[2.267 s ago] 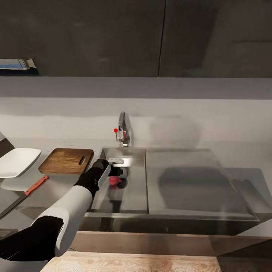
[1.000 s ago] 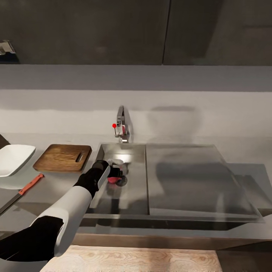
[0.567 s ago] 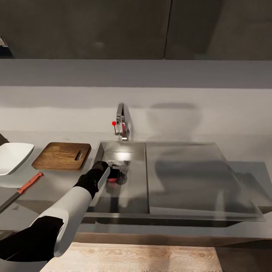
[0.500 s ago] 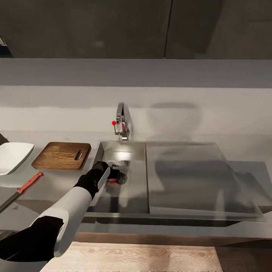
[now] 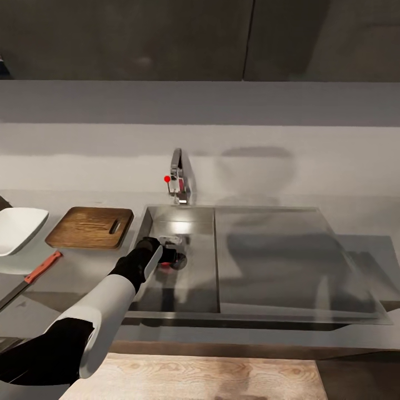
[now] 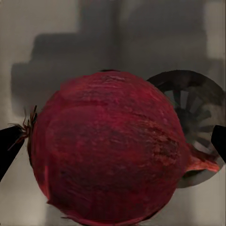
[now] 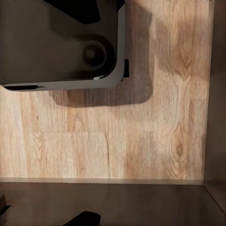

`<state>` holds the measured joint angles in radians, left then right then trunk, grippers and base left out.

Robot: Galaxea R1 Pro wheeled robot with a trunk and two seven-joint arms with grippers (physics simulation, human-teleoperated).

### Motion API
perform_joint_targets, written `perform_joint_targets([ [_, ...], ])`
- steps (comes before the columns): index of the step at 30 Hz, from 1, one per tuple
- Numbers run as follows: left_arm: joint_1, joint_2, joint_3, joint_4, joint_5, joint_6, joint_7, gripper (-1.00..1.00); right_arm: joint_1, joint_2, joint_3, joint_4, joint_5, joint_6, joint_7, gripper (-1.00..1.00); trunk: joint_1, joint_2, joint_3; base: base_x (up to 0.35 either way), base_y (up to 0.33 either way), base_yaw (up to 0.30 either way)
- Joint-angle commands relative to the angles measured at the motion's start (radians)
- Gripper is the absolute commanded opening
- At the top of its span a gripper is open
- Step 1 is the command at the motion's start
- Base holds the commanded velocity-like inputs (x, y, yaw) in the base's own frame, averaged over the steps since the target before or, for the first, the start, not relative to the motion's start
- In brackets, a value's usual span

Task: In the kitchen, take the Vidalia onion out of the sink, dice it on the chopping board with the paring knife, put the diced onion into the bowl on the countertop, then place both the paring knife and the chopping board into the sink.

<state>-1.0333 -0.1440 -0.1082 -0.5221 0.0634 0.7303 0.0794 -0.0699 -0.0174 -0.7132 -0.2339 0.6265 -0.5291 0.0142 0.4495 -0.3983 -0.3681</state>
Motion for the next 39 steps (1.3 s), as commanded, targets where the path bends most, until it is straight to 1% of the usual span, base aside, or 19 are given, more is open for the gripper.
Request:
perform_joint_targets([
  [1,-0.001,0.001,-0.005,-0.002,0.007,0.004,0.008,-1.00,-0.001,0.000,-0.009,0.001,0.009,-0.005,0.001,1.00,0.001,-0.002,-0.002,0.000,0.000,0.000],
  [17,0.000,0.001,-0.004,-0.004,0.007,0.004,0.010,-1.00,-0.001,0.000,-0.014,0.001,0.006,-0.006,0.000,1.00,0.001,-0.002,-0.001,0.000,0.000,0.000],
  [29,0.000,0.001,-0.004,-0.013,0.007,0.006,0.010,-1.00,-0.001,0.001,-0.017,-0.001,0.004,-0.006,-0.002,1.00,0.001,-0.002,0.015,0.000,0.000,0.000],
  [36,0.000,0.001,-0.005,-0.192,0.009,0.022,0.012,-1.00,-0.001,0.001,-0.017,-0.001,0.004,-0.006,-0.002,1.00,0.001,-0.002,0.026,0.000,0.000,0.000],
  [39,0.001,0.001,-0.005,-0.241,0.009,0.059,0.013,-1.00,-0.001,0.001,-0.017,-0.001,0.004,-0.006,-0.002,1.00,0.001,-0.002,0.031,0.000,0.000,0.000],
])
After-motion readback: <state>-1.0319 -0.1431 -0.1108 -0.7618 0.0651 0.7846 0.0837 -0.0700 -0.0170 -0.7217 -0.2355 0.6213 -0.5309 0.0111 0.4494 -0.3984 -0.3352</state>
